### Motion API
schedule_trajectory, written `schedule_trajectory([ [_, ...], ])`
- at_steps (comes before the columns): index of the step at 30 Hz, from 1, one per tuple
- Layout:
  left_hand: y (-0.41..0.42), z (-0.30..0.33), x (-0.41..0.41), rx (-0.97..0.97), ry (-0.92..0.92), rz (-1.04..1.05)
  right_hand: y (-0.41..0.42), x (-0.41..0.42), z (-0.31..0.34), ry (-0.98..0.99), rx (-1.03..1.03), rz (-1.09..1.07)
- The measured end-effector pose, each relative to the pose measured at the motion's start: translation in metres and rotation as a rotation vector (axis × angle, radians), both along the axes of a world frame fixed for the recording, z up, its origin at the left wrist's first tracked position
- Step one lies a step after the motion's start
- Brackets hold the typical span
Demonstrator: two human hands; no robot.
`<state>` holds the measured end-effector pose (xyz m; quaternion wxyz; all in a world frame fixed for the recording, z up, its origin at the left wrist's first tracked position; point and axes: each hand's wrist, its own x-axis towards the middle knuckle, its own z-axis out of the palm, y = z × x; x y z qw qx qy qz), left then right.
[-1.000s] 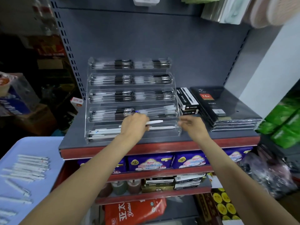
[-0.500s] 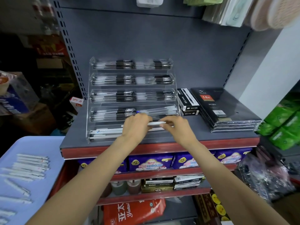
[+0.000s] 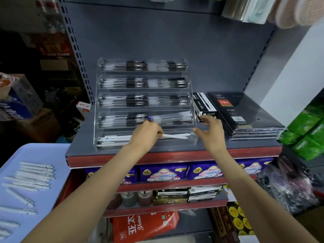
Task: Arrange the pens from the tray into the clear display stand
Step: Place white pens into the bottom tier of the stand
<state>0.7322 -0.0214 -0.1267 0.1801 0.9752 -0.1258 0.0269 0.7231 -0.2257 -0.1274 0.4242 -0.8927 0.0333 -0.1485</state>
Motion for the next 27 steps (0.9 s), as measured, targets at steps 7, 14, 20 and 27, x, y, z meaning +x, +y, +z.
schedule_trajectory([
  [7,-0.014,0.003,0.008,0.160,0.011,0.013,-0.009,0.001,-0.009,0.128,0.165,0.068],
  [14,-0.016,0.005,0.011,0.180,0.034,-0.051,-0.008,-0.001,-0.017,0.141,0.241,0.058],
  [20,-0.023,0.012,0.013,0.405,-0.024,-0.123,-0.007,-0.004,-0.019,0.129,0.217,0.032],
  [27,-0.026,0.009,0.017,0.442,-0.083,-0.114,-0.006,0.000,-0.015,0.168,0.250,0.025],
])
